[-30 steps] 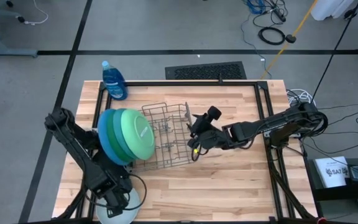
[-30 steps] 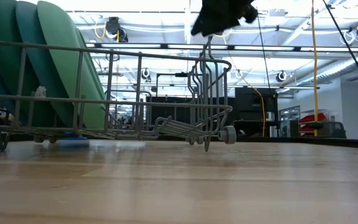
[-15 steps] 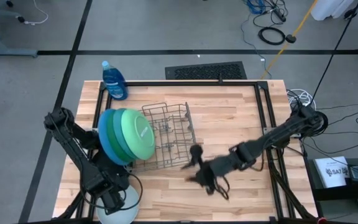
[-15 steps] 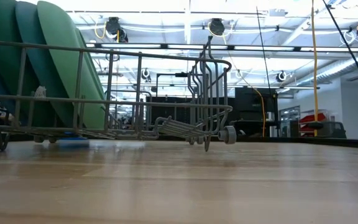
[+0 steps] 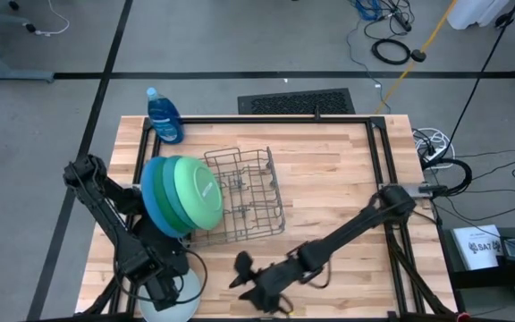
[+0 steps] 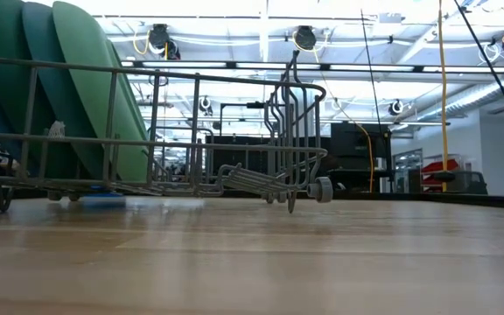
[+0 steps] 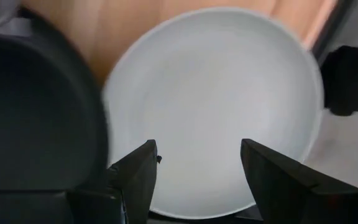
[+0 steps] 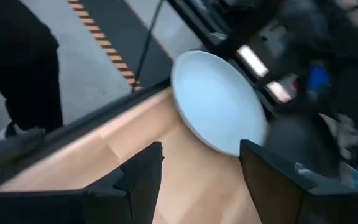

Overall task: Sort dishes
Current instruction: Put the gray plate into the gray dish rack

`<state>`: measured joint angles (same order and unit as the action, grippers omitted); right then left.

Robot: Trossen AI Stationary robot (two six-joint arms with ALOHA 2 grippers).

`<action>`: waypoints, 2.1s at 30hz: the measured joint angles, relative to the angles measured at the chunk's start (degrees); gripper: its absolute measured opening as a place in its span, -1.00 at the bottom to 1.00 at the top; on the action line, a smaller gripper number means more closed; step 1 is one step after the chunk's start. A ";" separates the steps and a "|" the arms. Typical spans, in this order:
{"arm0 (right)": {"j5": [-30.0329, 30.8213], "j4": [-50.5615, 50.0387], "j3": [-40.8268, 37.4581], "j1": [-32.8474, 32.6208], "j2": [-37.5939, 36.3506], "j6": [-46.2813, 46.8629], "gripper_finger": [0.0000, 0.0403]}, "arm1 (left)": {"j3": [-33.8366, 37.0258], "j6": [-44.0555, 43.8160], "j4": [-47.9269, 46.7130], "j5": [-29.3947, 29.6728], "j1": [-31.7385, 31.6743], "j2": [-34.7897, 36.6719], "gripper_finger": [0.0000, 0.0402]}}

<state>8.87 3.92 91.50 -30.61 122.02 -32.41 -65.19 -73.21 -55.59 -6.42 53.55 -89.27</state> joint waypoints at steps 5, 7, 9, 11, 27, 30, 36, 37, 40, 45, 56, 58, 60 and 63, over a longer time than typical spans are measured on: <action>-1.94 -7.98 15.87 0.38 11.02 -3.14 0.03 | 0.00 0.02 3.44 -0.14 0.20 0.00 0.15; -3.16 -11.38 21.83 0.88 14.94 -3.75 0.03 | 0.00 0.02 4.22 -0.08 0.20 0.00 0.15; -4.80 -13.86 27.52 1.21 18.71 -3.88 0.03 | 0.00 0.04 4.89 0.44 0.38 0.01 0.15; -5.75 -14.88 32.39 1.34 21.99 -4.71 0.03 | 0.00 0.17 5.64 1.11 0.64 0.02 0.15; -6.09 -10.12 43.22 3.64 32.69 -7.60 -0.05 | 0.00 -4.43 6.82 3.74 3.82 0.04 0.15; -6.42 -8.84 43.23 4.47 32.69 -7.49 -0.08 | 0.00 -5.63 7.54 5.05 3.85 0.04 0.15; -8.94 -8.81 43.23 5.16 32.69 -6.82 -0.15 | -0.01 -7.48 10.44 5.20 3.96 -0.85 0.15; -8.97 -8.76 43.23 5.16 32.69 -6.89 -0.15 | -0.02 -7.46 11.11 5.22 3.96 -1.41 0.15; -9.16 -8.45 43.23 5.15 32.69 -7.69 -0.16 | -0.02 -7.50 12.17 5.20 3.96 -4.22 0.15; -9.53 -9.18 43.23 5.49 32.69 -7.73 -0.16 | -0.02 -8.49 13.41 3.57 3.96 -10.13 0.15; -11.06 -8.92 43.16 5.48 34.77 -11.86 -0.16 | -0.02 -7.49 21.89 3.71 4.07 -15.04 0.15; -10.72 -8.74 43.12 5.54 34.78 -12.31 -0.16 | -0.02 -7.45 22.67 4.74 4.10 -15.00 0.15; -10.72 -7.54 43.21 5.76 34.66 -11.98 -0.16 | -0.02 -7.43 23.02 5.44 4.11 -14.92 0.15; -10.72 -6.85 43.21 6.04 34.64 -12.03 -0.16 | -0.02 -7.23 24.09 6.66 4.11 -14.88 0.15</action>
<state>-1.85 -2.92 134.72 -24.57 156.66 -44.44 -65.21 -80.44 -31.51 0.25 57.67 -104.16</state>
